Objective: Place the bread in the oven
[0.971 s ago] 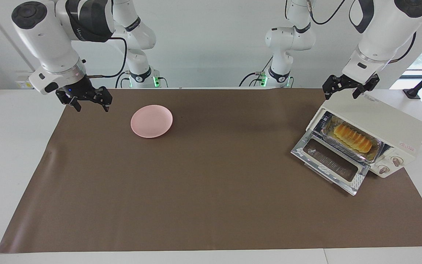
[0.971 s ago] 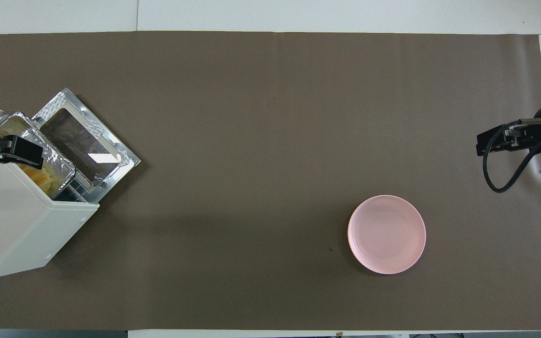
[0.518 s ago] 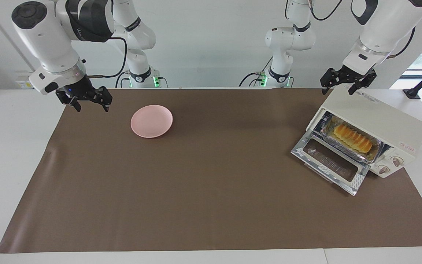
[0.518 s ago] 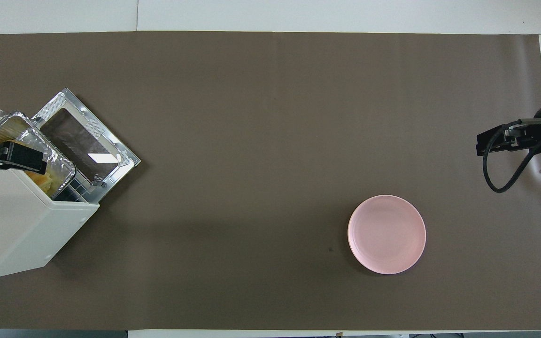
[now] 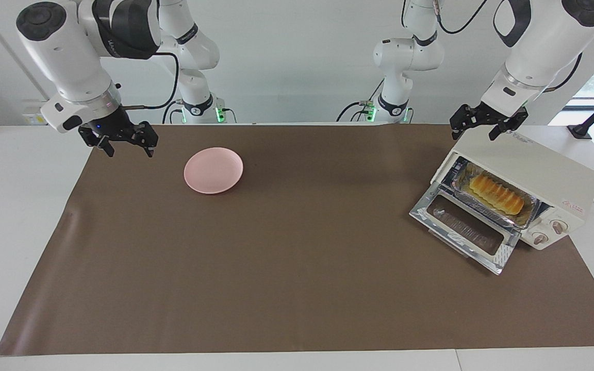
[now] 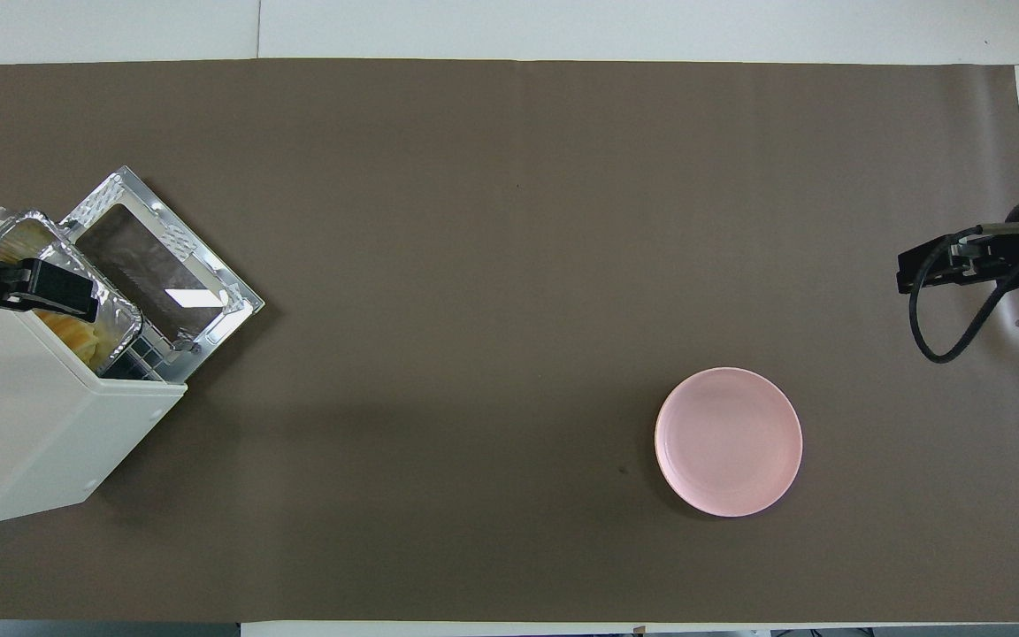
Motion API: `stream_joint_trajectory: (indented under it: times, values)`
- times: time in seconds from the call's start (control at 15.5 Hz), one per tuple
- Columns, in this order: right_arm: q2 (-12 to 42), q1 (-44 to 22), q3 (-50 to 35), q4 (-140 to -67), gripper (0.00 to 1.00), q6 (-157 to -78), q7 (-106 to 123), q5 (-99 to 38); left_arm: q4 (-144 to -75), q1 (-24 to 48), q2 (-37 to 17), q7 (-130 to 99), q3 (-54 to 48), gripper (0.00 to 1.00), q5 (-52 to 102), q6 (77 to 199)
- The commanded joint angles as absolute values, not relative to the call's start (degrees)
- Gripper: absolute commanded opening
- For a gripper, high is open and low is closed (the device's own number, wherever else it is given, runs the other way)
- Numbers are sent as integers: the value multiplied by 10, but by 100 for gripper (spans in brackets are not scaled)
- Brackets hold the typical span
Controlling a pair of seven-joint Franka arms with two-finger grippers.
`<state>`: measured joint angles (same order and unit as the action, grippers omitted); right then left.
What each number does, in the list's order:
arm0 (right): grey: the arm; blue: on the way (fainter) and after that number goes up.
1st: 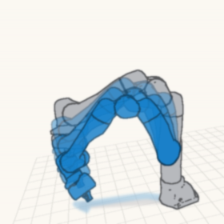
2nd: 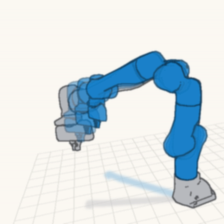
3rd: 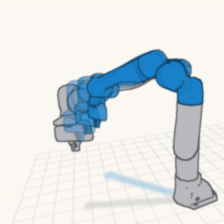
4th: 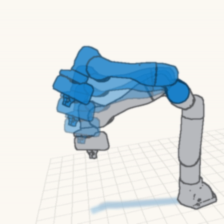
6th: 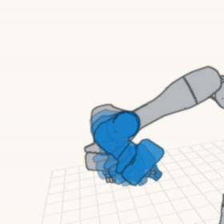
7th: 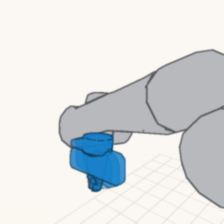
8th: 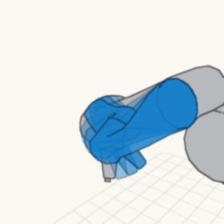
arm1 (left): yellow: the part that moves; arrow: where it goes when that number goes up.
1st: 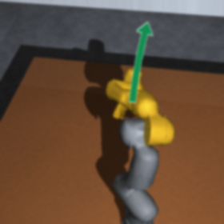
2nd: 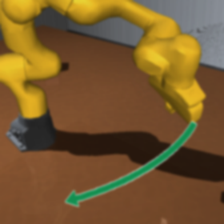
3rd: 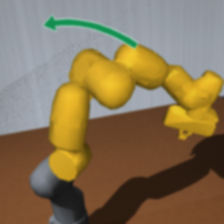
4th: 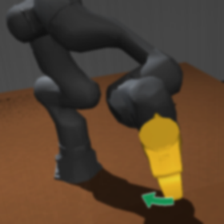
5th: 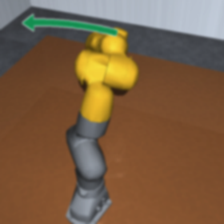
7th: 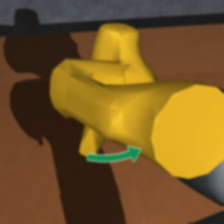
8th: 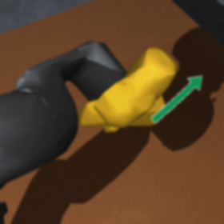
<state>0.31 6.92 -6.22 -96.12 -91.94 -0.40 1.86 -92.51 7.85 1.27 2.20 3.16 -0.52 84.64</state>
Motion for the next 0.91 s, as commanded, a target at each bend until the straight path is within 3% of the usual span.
stream_joint_trajectory:
  times: [0.0,0.84]
  values:
    - [-9,80,-71,-973,100,-917,9,29,-913,65,8,31,23,100,4,851]
    - [-9,80,-71,-973,100,-917,9,29,-891,65,-8,32,22,100,4,871]
